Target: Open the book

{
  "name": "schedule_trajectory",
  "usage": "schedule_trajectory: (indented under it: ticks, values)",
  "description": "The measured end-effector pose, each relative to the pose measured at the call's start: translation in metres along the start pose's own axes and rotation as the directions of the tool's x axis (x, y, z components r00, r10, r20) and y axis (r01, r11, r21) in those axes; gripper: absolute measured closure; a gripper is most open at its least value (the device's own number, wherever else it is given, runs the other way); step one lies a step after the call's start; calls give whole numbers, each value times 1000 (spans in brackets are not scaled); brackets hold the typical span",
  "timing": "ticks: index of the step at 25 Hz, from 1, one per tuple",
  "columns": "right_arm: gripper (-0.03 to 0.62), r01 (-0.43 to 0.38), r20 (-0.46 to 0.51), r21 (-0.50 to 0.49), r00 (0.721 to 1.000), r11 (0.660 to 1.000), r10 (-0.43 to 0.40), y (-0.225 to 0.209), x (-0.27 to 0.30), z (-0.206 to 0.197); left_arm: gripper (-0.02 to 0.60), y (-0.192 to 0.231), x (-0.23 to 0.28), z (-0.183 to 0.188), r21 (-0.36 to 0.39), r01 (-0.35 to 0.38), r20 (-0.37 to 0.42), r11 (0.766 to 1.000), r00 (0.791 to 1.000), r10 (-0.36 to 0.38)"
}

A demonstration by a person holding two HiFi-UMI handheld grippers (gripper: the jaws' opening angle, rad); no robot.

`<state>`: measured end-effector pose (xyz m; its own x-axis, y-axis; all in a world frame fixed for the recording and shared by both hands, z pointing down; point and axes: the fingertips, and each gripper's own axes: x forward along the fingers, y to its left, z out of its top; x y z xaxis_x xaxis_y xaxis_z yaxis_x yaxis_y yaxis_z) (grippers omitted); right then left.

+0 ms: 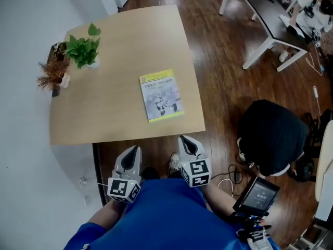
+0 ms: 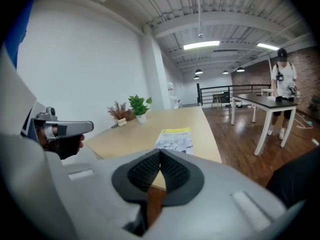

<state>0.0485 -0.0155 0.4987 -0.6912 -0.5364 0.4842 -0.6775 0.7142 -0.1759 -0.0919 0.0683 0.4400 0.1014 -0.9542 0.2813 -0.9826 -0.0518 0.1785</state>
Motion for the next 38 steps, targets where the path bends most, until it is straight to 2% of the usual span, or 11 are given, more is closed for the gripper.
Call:
schedule_trajectory:
  ticks: [6, 14, 18, 22, 25, 27, 28, 32, 38]
  values:
    - [592, 62, -87, 82, 995, 995, -55, -29, 48, -2, 575, 39, 37, 4, -14, 12, -14, 1000, 1000, -12]
    - [591, 231, -166, 157, 965, 960, -205, -45, 88, -10, 575, 88, 73, 5, -28, 150, -49, 988, 987, -151]
    - [591, 268, -196, 157, 952, 950, -237, -46, 100, -13, 575, 97, 86, 3, -33, 208, -66, 977, 975, -210]
    - [589, 261, -234, 141, 946, 955, -223, -54, 108, -14, 575, 92, 101, 3, -39, 252, -94, 967, 962, -254]
    - [577, 241, -266, 140, 943, 960, -198, -70, 119, -18, 575, 87, 117, 3, -39, 251, -123, 967, 959, -254]
    - [473, 212, -304, 166, 940, 963, -154, -81, 127, -26, 575, 85, 128, -1, -38, 238, -148, 970, 959, -241]
    - [465, 199, -326, 177, 936, 964, -134, -85, 131, -31, 575, 85, 133, -4, -39, 232, -162, 972, 959, -235]
    - [465, 158, -403, 185, 912, 970, -71, -99, 145, -47, 575, 79, 154, -9, -41, 209, -209, 977, 954, -213]
    - [465, 105, -438, 186, 899, 977, -13, -107, 164, -52, 575, 70, 182, -16, -24, 192, -263, 981, 946, -192]
